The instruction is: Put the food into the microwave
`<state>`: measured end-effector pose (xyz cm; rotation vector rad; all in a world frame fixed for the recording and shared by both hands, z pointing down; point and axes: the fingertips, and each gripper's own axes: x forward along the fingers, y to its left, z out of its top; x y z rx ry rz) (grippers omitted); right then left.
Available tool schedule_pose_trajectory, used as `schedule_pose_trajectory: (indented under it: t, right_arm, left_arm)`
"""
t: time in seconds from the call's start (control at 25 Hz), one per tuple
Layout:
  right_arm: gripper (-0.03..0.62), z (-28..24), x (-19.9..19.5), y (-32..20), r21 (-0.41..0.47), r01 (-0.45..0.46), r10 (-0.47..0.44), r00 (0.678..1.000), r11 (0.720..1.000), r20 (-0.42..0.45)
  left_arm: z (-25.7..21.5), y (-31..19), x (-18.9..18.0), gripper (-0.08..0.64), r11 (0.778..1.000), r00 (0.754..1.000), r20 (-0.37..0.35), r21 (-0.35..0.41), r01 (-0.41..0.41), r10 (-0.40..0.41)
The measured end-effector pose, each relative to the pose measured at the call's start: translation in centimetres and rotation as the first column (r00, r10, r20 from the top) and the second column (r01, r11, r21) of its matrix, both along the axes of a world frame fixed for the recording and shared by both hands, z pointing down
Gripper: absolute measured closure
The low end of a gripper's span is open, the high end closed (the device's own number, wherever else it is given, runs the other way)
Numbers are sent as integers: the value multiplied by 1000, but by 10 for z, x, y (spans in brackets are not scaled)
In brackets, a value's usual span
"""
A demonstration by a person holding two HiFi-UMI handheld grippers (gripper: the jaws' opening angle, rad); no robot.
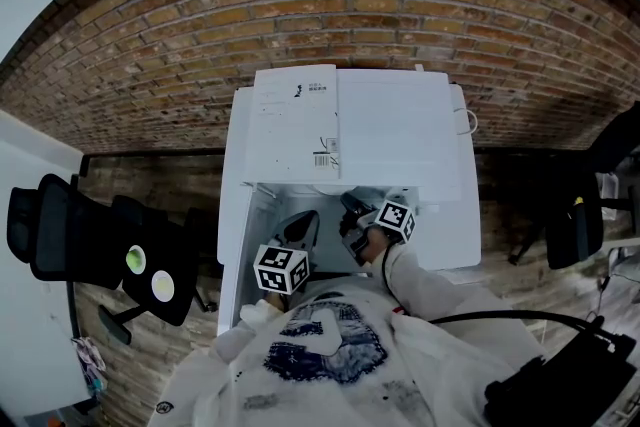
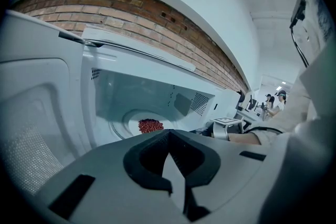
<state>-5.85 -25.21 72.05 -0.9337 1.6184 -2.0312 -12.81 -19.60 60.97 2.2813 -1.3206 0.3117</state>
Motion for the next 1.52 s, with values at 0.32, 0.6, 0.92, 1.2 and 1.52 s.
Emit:
schedule_pose_trajectory:
  t: [0.32, 0.6, 0.92, 1.2, 1.52]
  right_arm:
    - [569, -2, 1, 11, -3, 26, -26, 1000, 1000, -1]
    - [569, -7, 9, 29, 14, 53, -53, 999, 998, -3]
    - [569, -37, 34, 39, 130, 83, -73, 994, 988, -82]
    - [569, -75, 58, 54, 244, 137, -82, 971, 960, -223]
    - [577, -143, 63, 68, 442, 293, -33, 861, 848, -508]
  left_arm:
    - [-2, 6, 2, 552, 1000, 1000, -2, 3, 9, -9]
    - [-2, 11, 11, 552, 1000, 1000, -7, 7, 7, -7]
    - [-7, 20, 24, 552, 1000, 1000, 1, 25, 6, -6]
    - [-26, 25, 32, 552, 998, 1000, 6, 65, -9, 9]
    - [-68, 30, 28, 552, 991, 999, -1, 129, -35, 36]
